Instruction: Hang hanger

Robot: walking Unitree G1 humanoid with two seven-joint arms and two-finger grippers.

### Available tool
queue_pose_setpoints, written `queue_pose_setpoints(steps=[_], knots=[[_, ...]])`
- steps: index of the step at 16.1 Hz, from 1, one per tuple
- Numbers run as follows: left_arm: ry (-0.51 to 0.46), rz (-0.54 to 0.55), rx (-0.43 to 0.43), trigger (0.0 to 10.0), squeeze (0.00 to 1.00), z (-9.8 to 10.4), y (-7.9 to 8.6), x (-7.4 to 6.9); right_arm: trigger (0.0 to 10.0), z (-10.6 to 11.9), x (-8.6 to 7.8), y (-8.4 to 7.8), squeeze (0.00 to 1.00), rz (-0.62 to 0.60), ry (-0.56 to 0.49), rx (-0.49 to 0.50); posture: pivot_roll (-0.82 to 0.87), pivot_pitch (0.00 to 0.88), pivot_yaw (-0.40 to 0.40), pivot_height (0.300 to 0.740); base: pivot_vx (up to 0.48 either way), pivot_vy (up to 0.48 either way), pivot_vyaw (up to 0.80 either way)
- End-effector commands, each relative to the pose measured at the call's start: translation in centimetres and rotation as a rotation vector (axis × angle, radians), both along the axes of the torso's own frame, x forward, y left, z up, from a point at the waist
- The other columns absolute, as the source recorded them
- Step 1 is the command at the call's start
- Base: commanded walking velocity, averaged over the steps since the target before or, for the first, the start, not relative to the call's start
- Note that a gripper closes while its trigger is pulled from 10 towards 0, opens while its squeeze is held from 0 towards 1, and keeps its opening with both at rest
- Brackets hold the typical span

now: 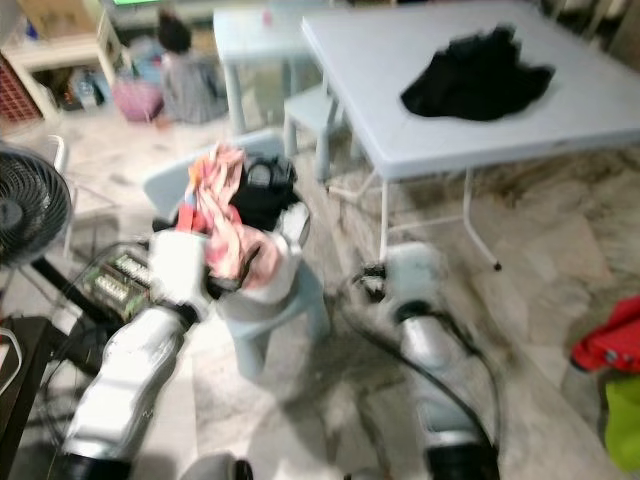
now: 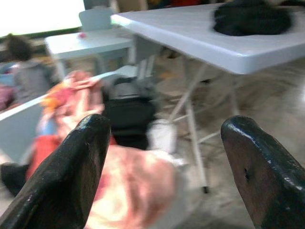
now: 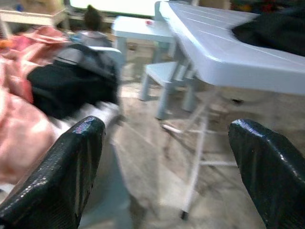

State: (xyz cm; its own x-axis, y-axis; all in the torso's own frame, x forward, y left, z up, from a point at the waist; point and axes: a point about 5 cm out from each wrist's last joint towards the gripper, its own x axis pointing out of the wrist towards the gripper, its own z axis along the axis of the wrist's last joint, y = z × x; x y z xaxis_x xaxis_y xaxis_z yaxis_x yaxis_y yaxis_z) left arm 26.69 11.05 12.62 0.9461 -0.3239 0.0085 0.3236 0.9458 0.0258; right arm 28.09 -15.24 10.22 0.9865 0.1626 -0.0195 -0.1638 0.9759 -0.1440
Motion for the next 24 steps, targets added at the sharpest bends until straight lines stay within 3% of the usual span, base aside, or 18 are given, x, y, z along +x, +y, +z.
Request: queue_pose_setpoints(steps=[1,6,10,13,16,20,24], knots=[[-0.013,-0.032,-0.011,10.0,0.00,0.3,-0.8,-0.2,10.0,0.2,-0.1,-1.0,0.00,-0.023,-0.010,-0.017,0.01,0.080,0.009,0.740,0.000,0.000,0.00],[-0.023,-0.045,-0.012,10.0,0.00,0.4,-0.8,-0.1,10.0,0.2,0.0,-1.0,0.00,-0.023,-0.015,-0.022,0.01,0.078,0.010,0.740,0.161,0.000,0.69],[-0.024,-0.048,-0.014,10.0,0.00,0.4,-0.9,-0.1,10.0,0.4,0.1,-1.1,0.00,-0.026,-0.022,-0.037,0.01,0.077,0.007,0.740,0.291,0.000,0.00],[-0.004,0.035,0.009,10.0,0.00,-0.2,1.0,-1.1,10.0,0.8,-0.6,-4.3,0.00,-0.133,-0.048,-0.095,0.00,0.075,0.007,0.740,0.265,0.000,0.00],[0.029,0.121,0.008,10.0,0.00,-0.8,2.6,-1.7,10.0,0.6,-1.4,-6.0,0.00,-0.194,-0.041,-0.115,0.00,0.077,0.010,0.740,0.256,0.000,0.00],[0.025,0.200,-0.002,10.0,0.00,-0.5,3.3,-1.4,10.0,0.6,-1.4,-5.6,0.00,-0.188,-0.043,-0.109,0.00,0.074,0.015,0.740,0.269,0.000,0.00],[0.055,0.206,-0.028,10.0,0.00,-0.9,3.6,-1.7,10.0,0.7,-1.2,-5.4,0.00,-0.174,-0.048,-0.119,0.01,0.074,0.013,0.740,0.290,0.000,0.00]])
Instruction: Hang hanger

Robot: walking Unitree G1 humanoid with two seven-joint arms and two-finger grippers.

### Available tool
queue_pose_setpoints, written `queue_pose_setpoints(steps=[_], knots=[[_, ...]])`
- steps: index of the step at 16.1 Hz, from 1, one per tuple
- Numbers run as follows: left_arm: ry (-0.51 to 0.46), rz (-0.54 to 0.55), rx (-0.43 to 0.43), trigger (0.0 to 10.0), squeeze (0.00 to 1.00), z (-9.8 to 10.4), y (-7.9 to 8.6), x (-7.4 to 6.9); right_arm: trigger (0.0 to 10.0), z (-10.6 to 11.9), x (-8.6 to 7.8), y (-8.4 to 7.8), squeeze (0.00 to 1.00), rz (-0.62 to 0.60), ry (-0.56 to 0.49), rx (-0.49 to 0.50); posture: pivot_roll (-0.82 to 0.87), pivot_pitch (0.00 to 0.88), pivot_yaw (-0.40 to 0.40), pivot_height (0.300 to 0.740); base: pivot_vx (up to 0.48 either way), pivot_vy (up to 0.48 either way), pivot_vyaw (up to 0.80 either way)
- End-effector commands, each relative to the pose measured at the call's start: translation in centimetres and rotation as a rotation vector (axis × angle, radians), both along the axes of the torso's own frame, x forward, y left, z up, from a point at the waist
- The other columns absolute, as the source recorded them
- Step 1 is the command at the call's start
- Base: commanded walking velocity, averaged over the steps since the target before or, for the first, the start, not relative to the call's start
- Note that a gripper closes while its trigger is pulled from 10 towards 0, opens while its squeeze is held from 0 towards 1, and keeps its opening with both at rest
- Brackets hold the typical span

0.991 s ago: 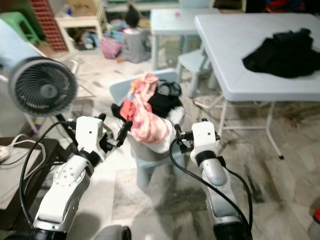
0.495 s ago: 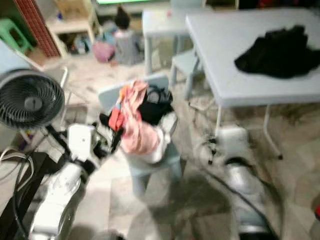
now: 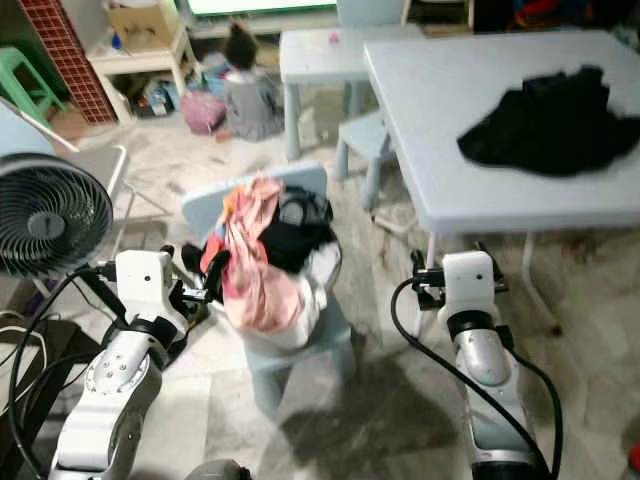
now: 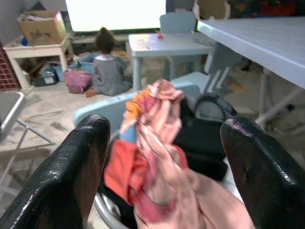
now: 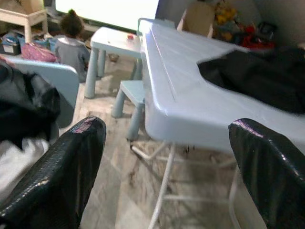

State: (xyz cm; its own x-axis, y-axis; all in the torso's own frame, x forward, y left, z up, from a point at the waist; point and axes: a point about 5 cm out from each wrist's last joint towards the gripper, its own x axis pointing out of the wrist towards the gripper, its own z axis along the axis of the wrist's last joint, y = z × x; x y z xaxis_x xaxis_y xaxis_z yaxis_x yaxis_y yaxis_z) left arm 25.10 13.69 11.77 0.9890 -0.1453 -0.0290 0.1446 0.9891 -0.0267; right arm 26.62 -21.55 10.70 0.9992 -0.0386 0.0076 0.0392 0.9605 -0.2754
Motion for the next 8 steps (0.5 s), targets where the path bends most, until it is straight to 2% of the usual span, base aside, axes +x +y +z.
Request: queue_pose_setpoints(steps=[1,3,6,8], knots=[[0.007,0.020,0.014,10.0,0.00,-0.03,0.92,-0.05,10.0,0.23,0.25,0.99,0.00,0.029,-0.012,0.011,0.01,0.074,0.013,0.740,0.480,0.000,0.00],[0.009,0.025,0.008,10.0,0.00,0.06,0.84,0.04,10.0,0.25,0.29,1.06,0.00,0.037,-0.011,0.009,0.01,0.072,0.011,0.740,0.480,0.000,0.00],[0.028,0.035,0.001,10.0,0.00,-0.29,0.72,0.13,10.0,0.21,0.26,1.20,0.00,0.048,-0.011,0.006,0.01,0.070,0.012,0.740,0.480,0.000,0.49],[0.038,0.079,0.010,10.0,0.00,-0.38,0.99,0.31,10.0,0.21,0.27,1.36,0.00,0.053,-0.013,0.008,0.00,0.066,0.015,0.740,0.000,0.000,0.00]])
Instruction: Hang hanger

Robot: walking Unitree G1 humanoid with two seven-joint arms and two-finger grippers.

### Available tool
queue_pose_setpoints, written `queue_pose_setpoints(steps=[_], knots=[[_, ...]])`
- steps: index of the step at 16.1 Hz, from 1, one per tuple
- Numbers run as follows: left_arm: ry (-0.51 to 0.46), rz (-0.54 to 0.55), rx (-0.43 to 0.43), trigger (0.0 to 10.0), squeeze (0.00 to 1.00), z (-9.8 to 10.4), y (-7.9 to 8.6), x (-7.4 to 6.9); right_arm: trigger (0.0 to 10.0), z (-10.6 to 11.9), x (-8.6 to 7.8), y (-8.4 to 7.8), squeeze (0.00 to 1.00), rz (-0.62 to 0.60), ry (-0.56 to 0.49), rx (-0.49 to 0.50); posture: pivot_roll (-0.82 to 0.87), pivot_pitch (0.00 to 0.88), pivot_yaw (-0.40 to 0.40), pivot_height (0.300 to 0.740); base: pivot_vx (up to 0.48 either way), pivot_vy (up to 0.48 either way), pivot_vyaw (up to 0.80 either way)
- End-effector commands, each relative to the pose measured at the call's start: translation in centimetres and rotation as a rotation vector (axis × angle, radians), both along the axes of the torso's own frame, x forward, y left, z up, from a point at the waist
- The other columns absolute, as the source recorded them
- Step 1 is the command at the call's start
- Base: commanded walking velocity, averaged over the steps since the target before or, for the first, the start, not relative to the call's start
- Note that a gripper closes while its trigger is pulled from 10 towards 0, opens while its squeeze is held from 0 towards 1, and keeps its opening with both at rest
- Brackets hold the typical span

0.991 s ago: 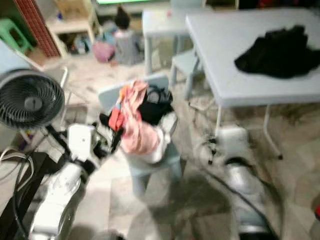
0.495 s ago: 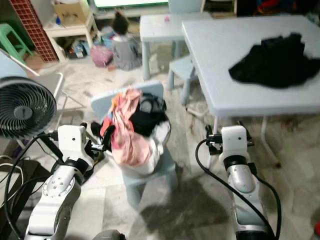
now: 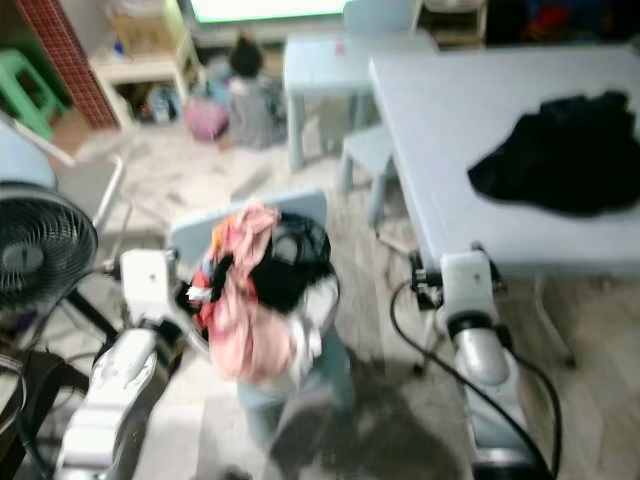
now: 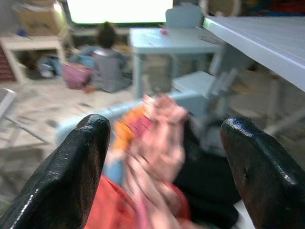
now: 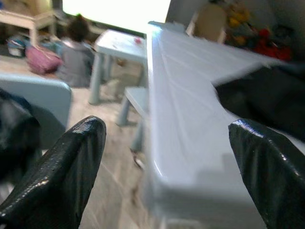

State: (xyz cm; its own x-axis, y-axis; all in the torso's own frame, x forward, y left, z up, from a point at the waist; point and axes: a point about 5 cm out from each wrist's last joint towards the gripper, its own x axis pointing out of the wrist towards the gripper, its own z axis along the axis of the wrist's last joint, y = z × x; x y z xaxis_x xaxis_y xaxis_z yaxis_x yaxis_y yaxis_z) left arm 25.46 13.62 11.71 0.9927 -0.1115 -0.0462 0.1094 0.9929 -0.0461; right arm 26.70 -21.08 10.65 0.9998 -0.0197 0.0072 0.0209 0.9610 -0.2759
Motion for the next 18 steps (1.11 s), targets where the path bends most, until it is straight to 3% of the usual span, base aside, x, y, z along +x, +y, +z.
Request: queue_pose_setpoints(steps=[1,2,5,10,11,12,14,16,18], knots=[[0.028,0.093,0.063,10.0,0.00,-0.4,1.7,0.0,10.0,0.2,0.2,0.9,0.00,0.033,-0.012,0.010,0.00,0.066,0.015,0.740,0.000,0.000,0.00],[0.053,0.159,0.098,10.0,0.00,-0.8,2.7,-0.2,10.0,0.2,0.2,0.9,0.00,0.033,-0.011,0.010,0.01,0.063,0.018,0.740,0.000,0.000,0.00],[0.134,0.256,0.042,10.0,0.00,-1.9,4.3,-0.7,10.0,0.0,-0.2,0.6,0.00,0.030,-0.003,0.008,0.02,0.071,0.010,0.740,0.000,0.000,0.00],[0.260,0.229,0.046,10.0,0.00,-4.0,4.4,-0.5,10.0,0.3,-1.1,0.5,0.00,0.054,0.012,-0.013,-0.03,0.117,-0.007,0.740,0.000,0.000,0.00],[0.262,0.227,0.025,10.0,0.00,-4.1,4.4,0.2,10.0,0.2,-1.6,0.4,0.00,0.094,0.038,0.021,-0.05,0.126,-0.011,0.740,0.000,0.000,0.00],[0.266,0.225,-0.020,10.0,0.00,-4.5,4.1,1.3,10.0,-0.3,-2.7,1.3,0.00,0.229,0.110,0.098,-0.07,0.130,-0.014,0.740,0.000,0.000,0.00],[0.273,0.215,-0.058,10.0,0.00,-5.0,3.1,2.2,10.0,0.2,-4.1,2.5,0.00,0.383,0.164,0.119,-0.12,0.135,-0.032,0.740,0.000,0.000,0.00],[0.275,0.184,-0.045,10.0,0.00,-5.4,2.2,3.2,10.0,0.3,-4.8,2.6,0.00,0.471,0.203,0.068,-0.14,0.132,-0.047,0.740,0.000,0.000,0.00],[0.269,0.148,-0.063,3.8,0.00,-5.8,1.4,4.2,10.0,0.0,-4.4,2.1,0.00,0.460,0.206,0.009,-0.14,0.128,-0.057,0.740,0.000,0.000,0.00]])
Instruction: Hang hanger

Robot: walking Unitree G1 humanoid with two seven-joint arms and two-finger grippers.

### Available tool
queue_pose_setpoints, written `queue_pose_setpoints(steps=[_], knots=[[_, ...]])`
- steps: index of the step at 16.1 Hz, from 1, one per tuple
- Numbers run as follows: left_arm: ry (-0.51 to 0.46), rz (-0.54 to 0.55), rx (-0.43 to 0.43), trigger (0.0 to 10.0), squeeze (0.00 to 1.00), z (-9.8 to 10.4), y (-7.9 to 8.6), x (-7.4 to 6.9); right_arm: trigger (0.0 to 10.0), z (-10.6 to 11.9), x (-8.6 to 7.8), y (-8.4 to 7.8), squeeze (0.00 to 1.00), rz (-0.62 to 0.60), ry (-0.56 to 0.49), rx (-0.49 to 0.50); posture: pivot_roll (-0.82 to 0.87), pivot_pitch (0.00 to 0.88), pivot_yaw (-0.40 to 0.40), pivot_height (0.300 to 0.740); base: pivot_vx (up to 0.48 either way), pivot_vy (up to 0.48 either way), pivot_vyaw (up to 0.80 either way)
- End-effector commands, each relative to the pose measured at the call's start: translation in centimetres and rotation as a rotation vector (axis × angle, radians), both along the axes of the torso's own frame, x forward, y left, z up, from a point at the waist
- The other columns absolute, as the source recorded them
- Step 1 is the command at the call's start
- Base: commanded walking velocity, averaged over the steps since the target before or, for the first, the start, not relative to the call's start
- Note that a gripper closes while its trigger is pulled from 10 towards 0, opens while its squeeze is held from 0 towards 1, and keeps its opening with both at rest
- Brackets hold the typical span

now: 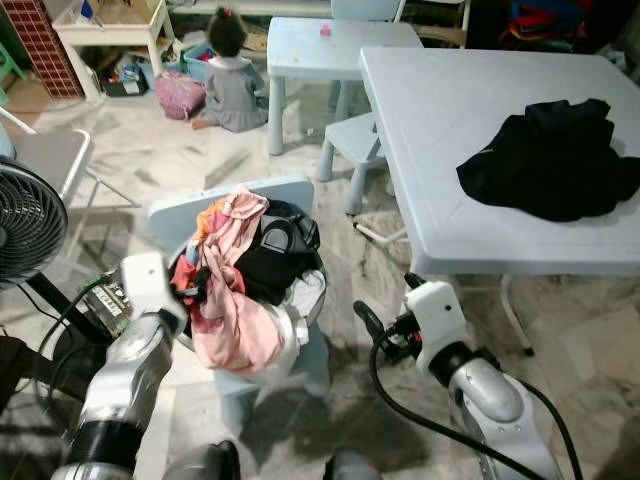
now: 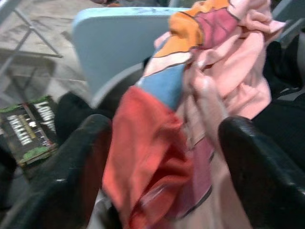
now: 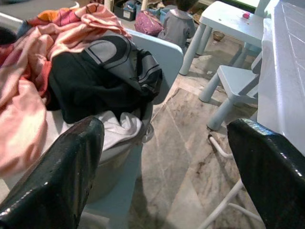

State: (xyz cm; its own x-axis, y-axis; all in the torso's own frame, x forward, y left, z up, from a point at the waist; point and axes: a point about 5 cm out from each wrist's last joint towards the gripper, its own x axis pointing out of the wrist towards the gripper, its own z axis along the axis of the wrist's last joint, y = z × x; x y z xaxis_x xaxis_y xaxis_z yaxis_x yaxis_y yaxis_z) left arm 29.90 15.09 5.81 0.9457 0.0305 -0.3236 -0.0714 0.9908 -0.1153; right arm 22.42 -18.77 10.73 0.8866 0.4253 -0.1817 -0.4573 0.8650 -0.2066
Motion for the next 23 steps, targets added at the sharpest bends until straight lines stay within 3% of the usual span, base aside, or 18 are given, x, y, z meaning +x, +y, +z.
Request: queue_pose_setpoints(steps=[1,3,8,11,14,16,21,23], knots=[[0.011,-0.011,-0.002,0.0,0.00,-0.3,-0.3,0.2,10.0,0.1,0.2,0.0,0.00,0.003,-0.005,-0.009,-0.14,0.126,-0.059,0.740,0.000,0.000,0.00],[0.054,0.010,-0.020,0.0,0.00,-0.8,-0.3,1.1,10.0,0.7,0.4,0.5,0.00,0.032,-0.011,0.019,-0.15,0.120,-0.059,0.740,0.000,0.000,0.00],[0.048,0.024,-0.041,0.0,0.00,-1.1,0.2,2.2,10.0,0.8,0.3,0.6,0.00,0.073,0.033,0.035,-0.15,0.101,-0.043,0.740,0.000,0.000,0.00],[0.052,0.030,-0.062,0.0,0.00,-1.1,0.7,2.6,10.0,0.2,-0.8,2.4,0.00,0.251,0.156,0.101,-0.14,0.092,-0.037,0.740,0.000,0.000,0.00],[0.003,0.063,-0.053,0.0,0.00,-0.3,1.3,3.2,10.0,-0.1,-0.4,2.6,0.00,0.243,0.151,0.094,-0.12,0.085,-0.036,0.740,0.000,0.000,0.00],[-0.108,0.101,-0.031,0.0,0.00,1.4,2.0,3.8,10.0,-0.2,0.0,2.9,0.00,0.229,0.145,0.105,-0.11,0.078,-0.035,0.740,0.000,0.000,0.00],[-0.121,0.110,-0.046,0.0,0.00,1.5,2.4,4.1,10.0,-0.5,0.2,3.7,0.00,0.245,0.154,0.103,-0.10,0.072,-0.031,0.740,0.000,0.000,0.00],[-0.082,0.101,-0.039,0.0,0.00,0.8,2.3,4.0,10.0,-0.5,0.6,3.4,0.00,0.231,0.141,0.088,-0.10,0.068,-0.030,0.740,0.000,0.000,0.00]])
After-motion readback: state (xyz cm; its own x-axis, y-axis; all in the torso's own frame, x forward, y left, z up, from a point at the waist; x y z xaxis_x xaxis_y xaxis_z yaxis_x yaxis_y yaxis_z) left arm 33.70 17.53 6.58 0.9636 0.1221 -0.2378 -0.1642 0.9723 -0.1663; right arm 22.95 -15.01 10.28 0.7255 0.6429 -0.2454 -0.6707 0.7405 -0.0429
